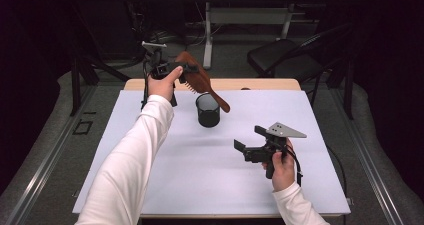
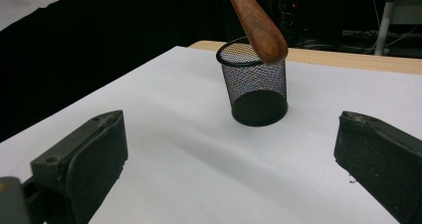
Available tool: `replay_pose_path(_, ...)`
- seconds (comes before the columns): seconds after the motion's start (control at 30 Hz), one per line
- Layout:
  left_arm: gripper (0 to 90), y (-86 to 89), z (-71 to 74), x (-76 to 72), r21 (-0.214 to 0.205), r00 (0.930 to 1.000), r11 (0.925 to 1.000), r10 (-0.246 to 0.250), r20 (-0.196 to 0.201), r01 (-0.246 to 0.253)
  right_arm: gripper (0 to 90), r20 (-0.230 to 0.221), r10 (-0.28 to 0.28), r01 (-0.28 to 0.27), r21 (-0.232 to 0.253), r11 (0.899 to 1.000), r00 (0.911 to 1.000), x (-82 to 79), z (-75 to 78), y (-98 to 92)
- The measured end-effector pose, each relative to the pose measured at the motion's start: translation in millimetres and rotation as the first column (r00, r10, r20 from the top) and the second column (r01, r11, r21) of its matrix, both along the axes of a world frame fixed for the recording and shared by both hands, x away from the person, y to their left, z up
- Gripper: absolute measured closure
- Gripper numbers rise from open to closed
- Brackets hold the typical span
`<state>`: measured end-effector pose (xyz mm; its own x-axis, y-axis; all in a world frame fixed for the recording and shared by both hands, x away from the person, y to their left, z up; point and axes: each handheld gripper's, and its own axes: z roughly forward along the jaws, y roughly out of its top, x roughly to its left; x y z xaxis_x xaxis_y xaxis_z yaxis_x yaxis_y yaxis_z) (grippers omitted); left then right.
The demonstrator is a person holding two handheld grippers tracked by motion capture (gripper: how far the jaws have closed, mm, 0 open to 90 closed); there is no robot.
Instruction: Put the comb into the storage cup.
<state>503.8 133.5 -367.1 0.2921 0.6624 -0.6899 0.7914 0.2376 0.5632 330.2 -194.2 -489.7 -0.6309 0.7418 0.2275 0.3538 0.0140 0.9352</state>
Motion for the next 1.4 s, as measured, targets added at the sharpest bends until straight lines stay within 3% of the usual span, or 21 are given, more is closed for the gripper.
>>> replay_pose_path(0.43, 48.3, 18.6, -5.7, 1.6, -0.015, 0.9972, 0.9971, 0.074, 0.000, -0.074, 0.6, -0.005, -0.002, 0.002, -0.004, 1.000, 1.0000, 0.2, -1.3, 0.8)
replay_pose_path(0.87, 48.2, 32.8, -8.2, 2.0, -0.011, 0.9886, 0.9888, 0.149, 0.020, -0.149, 0.7, -0.012, 0.001, -0.002, -0.009, 1.000, 0.9999, 0.3, -2.1, 1.3)
replay_pose_path(1.4, 48.2, 29.0, -18.6, 6.2, 0.000, 0.9862, 0.9865, 0.164, 0.026, -0.164, 0.9, -0.009, -0.003, 0.003, -0.003, 1.000, 1.0000, 0.6, -2.1, 0.5)
